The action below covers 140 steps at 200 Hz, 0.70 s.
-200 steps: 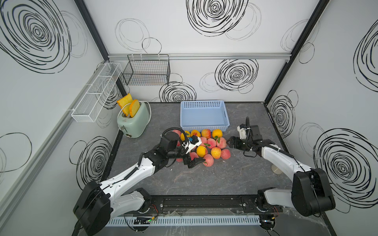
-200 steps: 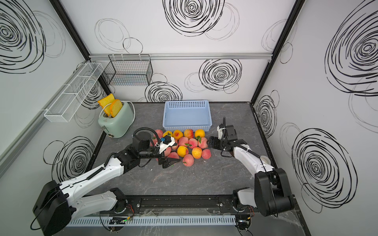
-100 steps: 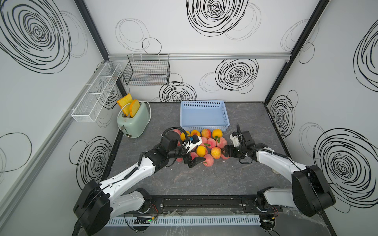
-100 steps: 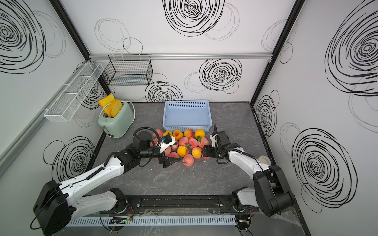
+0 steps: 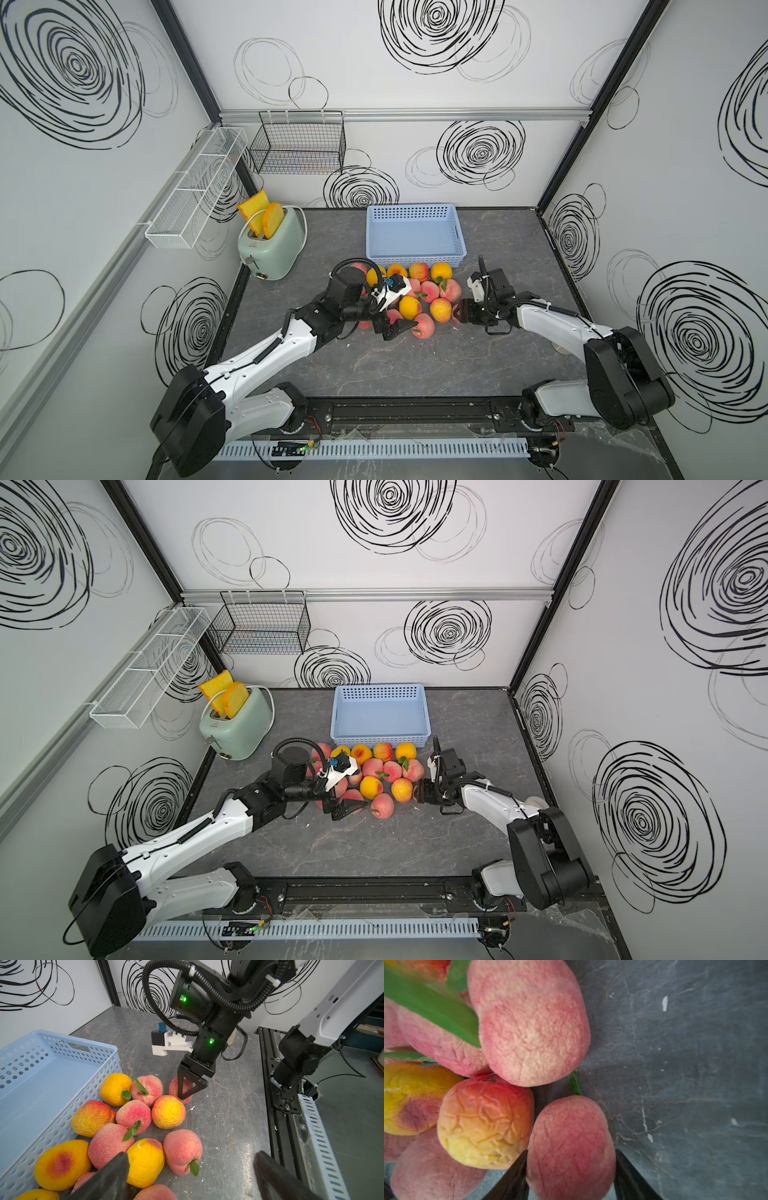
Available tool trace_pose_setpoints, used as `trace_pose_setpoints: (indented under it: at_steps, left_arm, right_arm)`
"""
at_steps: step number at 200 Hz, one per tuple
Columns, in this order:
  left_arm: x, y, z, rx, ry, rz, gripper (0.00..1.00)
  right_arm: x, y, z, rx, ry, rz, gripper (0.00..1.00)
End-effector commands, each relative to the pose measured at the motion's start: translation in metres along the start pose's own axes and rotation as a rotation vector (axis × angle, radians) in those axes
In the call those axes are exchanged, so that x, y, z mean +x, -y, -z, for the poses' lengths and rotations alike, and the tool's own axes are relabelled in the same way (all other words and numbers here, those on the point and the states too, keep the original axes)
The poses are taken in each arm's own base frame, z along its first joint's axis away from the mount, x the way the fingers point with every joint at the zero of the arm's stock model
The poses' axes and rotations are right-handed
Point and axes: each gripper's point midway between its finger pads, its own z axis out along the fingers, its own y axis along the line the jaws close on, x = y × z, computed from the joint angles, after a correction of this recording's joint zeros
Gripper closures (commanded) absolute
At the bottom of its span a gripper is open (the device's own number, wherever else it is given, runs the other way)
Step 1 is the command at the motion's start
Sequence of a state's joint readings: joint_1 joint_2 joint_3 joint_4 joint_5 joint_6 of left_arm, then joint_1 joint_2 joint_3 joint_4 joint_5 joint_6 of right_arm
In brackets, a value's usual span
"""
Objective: Put the peaches into the basket
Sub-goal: Pick up the peach from the center of the board.
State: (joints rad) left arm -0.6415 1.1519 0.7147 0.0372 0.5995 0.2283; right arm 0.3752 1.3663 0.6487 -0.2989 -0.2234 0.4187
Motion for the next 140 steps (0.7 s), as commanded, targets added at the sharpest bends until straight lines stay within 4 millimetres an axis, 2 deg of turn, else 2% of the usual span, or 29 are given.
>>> trace_pose_setpoints:
  at_steps: [1,42,92,140]
  left_arm:
    - [-0.013,-0.003,0.0,-0.01,0.017,-0.038,0.02]
    - [-0.012,-0.003,-0.002,-0.007,0.011,-0.033,0.02]
    - [-0.017,-0.003,0.001,-0.012,0.028,-0.037,0.02]
    - [-0.024,0.001,0.002,0.007,0.054,-0.031,0.02]
  right_arm:
    - [-0.003,0.006,-0.002,0.025,0.005,-0.003,0.44]
    - [-0.007,0.012,0.003,0.054,0.016,-0.002,0.5]
    - [-0.024,0.008,0.023,0.07,0.059,0.008,0.52]
    - [-0.066,-0.007,0.062,0.071,0.195,0.03,0.52]
